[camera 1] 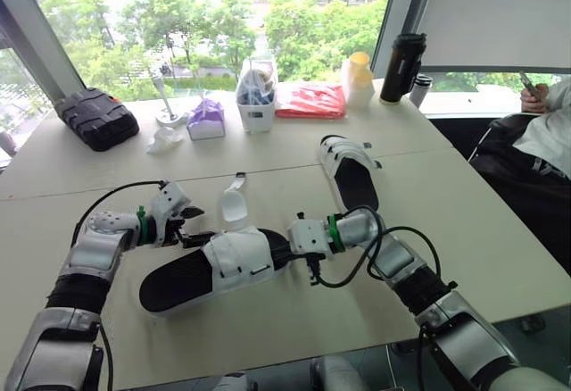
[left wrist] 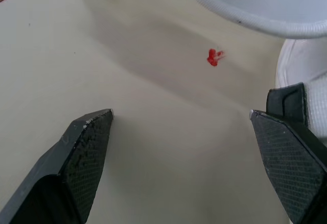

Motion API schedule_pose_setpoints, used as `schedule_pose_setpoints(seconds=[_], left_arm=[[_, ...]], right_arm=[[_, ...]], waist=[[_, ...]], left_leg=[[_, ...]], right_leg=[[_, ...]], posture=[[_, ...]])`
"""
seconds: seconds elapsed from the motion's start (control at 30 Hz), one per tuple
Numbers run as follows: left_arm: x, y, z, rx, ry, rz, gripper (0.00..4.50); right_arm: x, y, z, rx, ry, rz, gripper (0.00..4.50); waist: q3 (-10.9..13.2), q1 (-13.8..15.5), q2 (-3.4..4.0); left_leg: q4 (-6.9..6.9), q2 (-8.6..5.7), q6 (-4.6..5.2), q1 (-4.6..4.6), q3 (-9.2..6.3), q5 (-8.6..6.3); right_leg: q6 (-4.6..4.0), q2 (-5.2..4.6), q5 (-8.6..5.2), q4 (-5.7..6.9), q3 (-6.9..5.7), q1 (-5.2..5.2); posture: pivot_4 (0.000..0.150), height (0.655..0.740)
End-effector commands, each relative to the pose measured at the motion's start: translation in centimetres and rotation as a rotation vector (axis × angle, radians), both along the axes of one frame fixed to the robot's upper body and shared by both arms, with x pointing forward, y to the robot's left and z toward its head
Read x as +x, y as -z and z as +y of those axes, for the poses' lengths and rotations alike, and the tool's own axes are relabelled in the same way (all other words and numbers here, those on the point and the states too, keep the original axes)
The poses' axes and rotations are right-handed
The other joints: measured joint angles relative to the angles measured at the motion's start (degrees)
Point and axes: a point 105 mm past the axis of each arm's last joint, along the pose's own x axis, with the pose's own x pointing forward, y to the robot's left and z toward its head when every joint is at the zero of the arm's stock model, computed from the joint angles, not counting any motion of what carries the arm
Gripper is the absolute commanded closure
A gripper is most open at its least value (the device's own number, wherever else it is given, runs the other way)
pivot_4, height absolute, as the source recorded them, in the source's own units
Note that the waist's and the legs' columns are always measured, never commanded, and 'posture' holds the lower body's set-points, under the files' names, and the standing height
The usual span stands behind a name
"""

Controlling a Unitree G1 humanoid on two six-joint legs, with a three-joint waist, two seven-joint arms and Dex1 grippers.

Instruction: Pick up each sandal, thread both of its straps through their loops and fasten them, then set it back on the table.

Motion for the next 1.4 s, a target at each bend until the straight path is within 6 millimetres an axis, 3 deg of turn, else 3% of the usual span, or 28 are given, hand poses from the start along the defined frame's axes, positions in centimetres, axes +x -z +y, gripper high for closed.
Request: schedule_pose_setpoints(seconds=[0.03,0.23,0.37,0.73,1.0,1.33,1.4], left_arm=[[0.5,-2.1,0.6,-0.187,-0.08,0.025,0.04],[0.9,-6.2,1.5,-0.57,-0.158,0.102,0.04],[1.3,-7.1,0.9,-0.666,-0.173,0.137,0.04],[2.6,-3.9,-3.0,-0.705,-0.206,0.344,0.04],[3.8,-3.3,-5.8,-0.72,-0.183,0.429,0.04],[6.7,-3.2,-5.8,-0.803,-0.34,0.408,0.04],[7.1,-3.2,-5.6,-0.816,-0.369,0.401,0.58]], right_arm=[[-0.8,0.8,0.4,-0.023,-0.022,0.015,4.5],[-0.9,0.9,0.5,-0.024,-0.026,0.014,4.5],[-1.0,0.9,0.4,-0.026,-0.025,0.014,4.5],[-0.8,0.9,0.3,-0.029,-0.014,0.01,4.5],[-0.6,1.0,0.2,-0.028,0.002,0.007,4.5],[-0.6,1.1,0.2,-0.026,0.007,0.005,4.5],[-0.5,1.0,0.3,-0.026,0.008,0.005,4.5]], waist=[[0.0,-0.06,0.0],[0.08,-0.14,-0.12],[0.07,-0.24,-0.11],[0.07,-0.04,-0.13],[0.07,-0.04,-0.14],[0.07,-0.21,-0.14],[0.07,-0.2,-0.14]], left_leg=[[0.0,0.0,0.0,0.0,0.0,0.0],[0.03,0.01,-0.01,-0.09,-0.06,0.0],[0.03,0.0,-0.01,-0.09,-0.05,0.01],[0.01,-0.01,-0.08,-0.08,-0.05,0.04],[0.04,-0.02,-0.1,-0.08,-0.04,0.05],[0.03,-0.02,-0.12,-0.07,-0.04,0.06],[0.04,-0.02,-0.13,-0.07,-0.04,0.06]], right_leg=[[0.0,0.0,0.0,0.01,0.0,-0.01],[0.0,0.01,0.0,0.03,-0.03,-0.08],[0.0,0.0,0.0,0.02,-0.03,-0.08],[-0.01,-0.01,0.02,0.02,-0.02,-0.09],[-0.01,-0.01,0.03,0.03,-0.02,-0.1],[-0.01,-0.02,0.03,0.04,-0.02,-0.1],[0.0,-0.02,0.03,0.04,-0.02,-0.1]], posture=[[0.15,0.74],[0.15,0.74],[0.15,0.74],[0.15,0.74],[0.15,0.74],[0.15,0.74],[0.15,0.74]])
